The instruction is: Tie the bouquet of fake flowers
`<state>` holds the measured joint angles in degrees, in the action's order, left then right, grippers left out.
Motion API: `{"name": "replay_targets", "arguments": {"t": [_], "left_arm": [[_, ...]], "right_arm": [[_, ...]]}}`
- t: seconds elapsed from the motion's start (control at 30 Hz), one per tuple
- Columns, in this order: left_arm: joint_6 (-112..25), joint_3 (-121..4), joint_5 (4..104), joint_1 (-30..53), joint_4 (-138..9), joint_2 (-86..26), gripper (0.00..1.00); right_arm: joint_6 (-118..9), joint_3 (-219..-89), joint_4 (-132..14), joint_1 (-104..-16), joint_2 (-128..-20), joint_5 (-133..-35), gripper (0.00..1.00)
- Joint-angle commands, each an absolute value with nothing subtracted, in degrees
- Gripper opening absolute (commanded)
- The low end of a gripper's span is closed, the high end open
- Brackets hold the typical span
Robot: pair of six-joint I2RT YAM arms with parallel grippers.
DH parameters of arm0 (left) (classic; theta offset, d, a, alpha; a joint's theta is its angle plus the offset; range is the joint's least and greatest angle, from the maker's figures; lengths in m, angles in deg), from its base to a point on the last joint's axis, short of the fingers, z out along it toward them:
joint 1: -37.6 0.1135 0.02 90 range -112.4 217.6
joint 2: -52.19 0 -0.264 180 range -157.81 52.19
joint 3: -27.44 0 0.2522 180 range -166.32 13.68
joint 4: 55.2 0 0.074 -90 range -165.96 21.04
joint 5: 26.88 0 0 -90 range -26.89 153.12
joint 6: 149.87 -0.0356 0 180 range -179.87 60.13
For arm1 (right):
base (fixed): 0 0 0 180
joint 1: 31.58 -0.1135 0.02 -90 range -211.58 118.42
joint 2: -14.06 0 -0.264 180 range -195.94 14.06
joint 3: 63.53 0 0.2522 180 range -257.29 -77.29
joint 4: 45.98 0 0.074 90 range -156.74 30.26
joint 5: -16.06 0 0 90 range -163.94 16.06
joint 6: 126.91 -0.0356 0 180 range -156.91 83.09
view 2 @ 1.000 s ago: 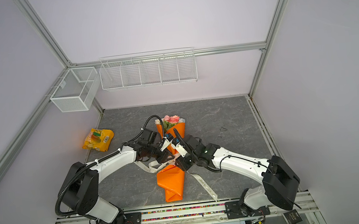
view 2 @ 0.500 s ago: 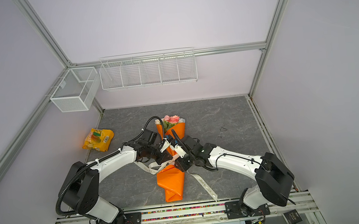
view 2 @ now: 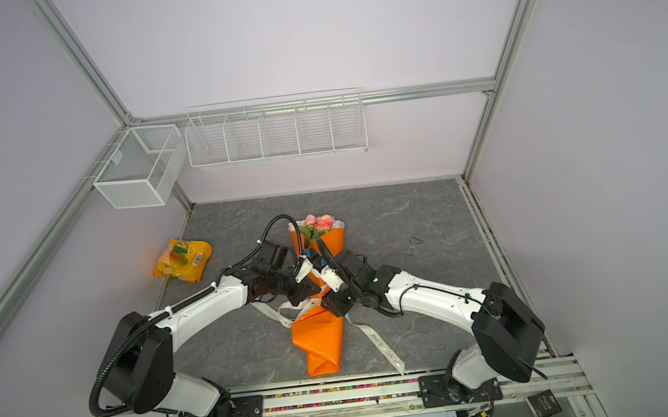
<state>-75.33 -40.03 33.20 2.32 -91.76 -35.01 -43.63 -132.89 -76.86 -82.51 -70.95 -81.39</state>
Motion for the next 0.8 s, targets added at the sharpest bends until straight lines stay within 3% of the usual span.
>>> {"name": "replay_targets", "arguments": {"t": [0.0,0.23,0.47,0.77], "left_arm": [[-74.21,-38.80,32.19,2.10,-91.10,-33.55,0.00],[-73.86,-38.70,33.01,2.18,-91.13,-32.38,0.00],[-74.01,-38.70,32.71,2.18,-91.40,-32.45,0.00],[-73.13,-38.70,32.06,2.12,-91.14,-32.67,0.00]], "right_arm": [[-38.86,-132.04,-74.68,-83.52,-72.81,-81.46,0.54],[-37.88,-132.23,-76.48,-83.62,-74.66,-85.36,0.53],[-36.58,-132.36,-77.88,-83.74,-76.55,-78.47,0.52],[-39.08,-132.93,-76.34,-83.71,-75.68,-77.66,0.22]]}}
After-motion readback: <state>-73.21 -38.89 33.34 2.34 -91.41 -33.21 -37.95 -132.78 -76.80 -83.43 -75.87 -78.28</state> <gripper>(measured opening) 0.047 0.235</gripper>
